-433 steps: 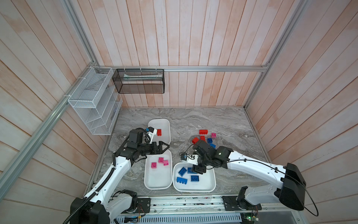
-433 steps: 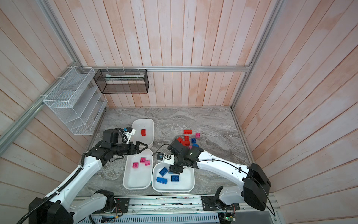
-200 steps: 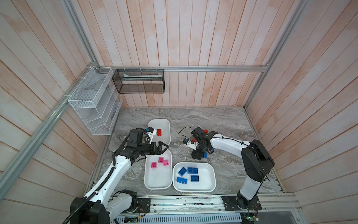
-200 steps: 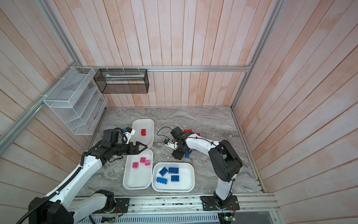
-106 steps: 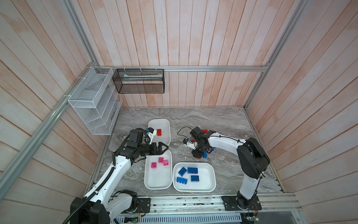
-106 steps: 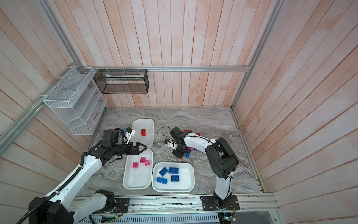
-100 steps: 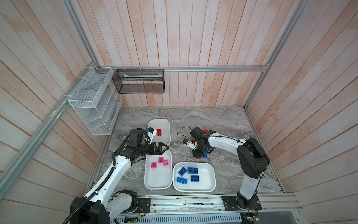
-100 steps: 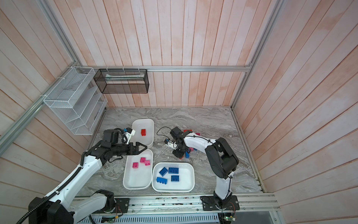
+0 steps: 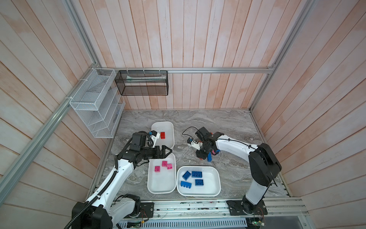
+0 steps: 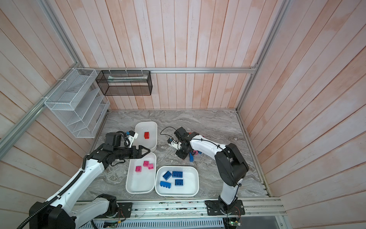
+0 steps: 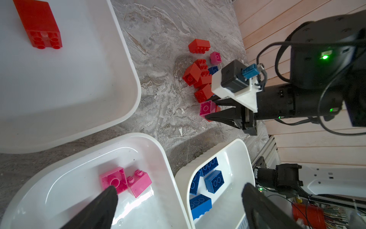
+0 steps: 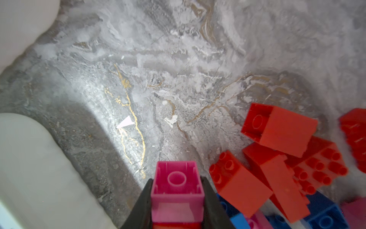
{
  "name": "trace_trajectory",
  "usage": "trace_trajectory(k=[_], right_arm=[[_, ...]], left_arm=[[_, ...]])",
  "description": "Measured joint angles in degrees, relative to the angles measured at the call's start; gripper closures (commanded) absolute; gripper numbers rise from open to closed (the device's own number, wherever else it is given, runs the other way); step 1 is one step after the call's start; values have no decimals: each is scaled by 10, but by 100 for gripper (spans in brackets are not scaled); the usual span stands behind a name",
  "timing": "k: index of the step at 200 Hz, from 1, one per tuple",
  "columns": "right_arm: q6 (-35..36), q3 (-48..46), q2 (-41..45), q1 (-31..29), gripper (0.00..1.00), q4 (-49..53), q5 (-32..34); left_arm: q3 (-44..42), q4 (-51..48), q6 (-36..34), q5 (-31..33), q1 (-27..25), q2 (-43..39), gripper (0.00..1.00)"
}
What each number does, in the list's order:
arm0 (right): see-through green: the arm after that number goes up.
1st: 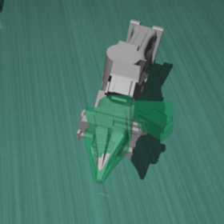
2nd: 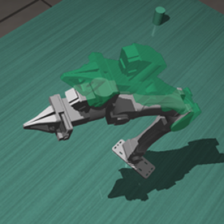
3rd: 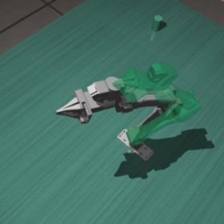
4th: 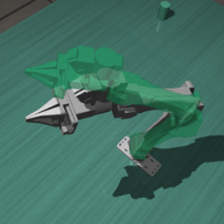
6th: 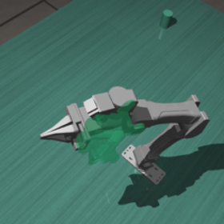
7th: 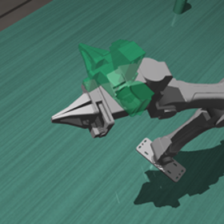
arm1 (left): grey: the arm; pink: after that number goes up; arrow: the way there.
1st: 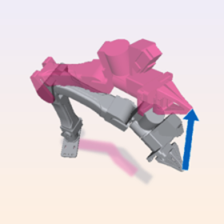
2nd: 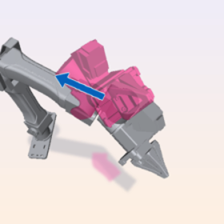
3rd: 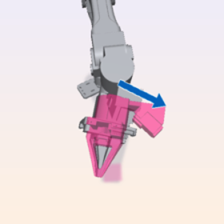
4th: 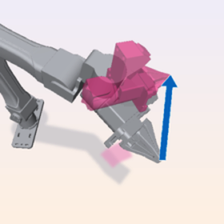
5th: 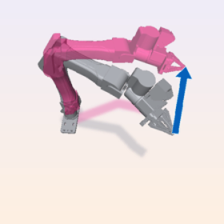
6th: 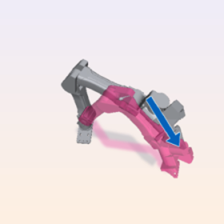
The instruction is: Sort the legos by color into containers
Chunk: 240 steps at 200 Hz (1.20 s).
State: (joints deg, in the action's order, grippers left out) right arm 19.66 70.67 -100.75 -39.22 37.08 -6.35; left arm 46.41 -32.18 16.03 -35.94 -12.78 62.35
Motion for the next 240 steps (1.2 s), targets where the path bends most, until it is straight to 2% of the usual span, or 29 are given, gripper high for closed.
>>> trace_trajectory(k=[116,171,240], right_arm=[[24,-1,-56,-2,66,-10,4],[30,-1,-60,-7,48,-10,5],[28,2,-74,-10,51,-11,5]], left_arm=[[0,0,0,0,0,-8,0],[0,0,0,0,0,-8,0],[0,0,0,0,0,-8,0]])
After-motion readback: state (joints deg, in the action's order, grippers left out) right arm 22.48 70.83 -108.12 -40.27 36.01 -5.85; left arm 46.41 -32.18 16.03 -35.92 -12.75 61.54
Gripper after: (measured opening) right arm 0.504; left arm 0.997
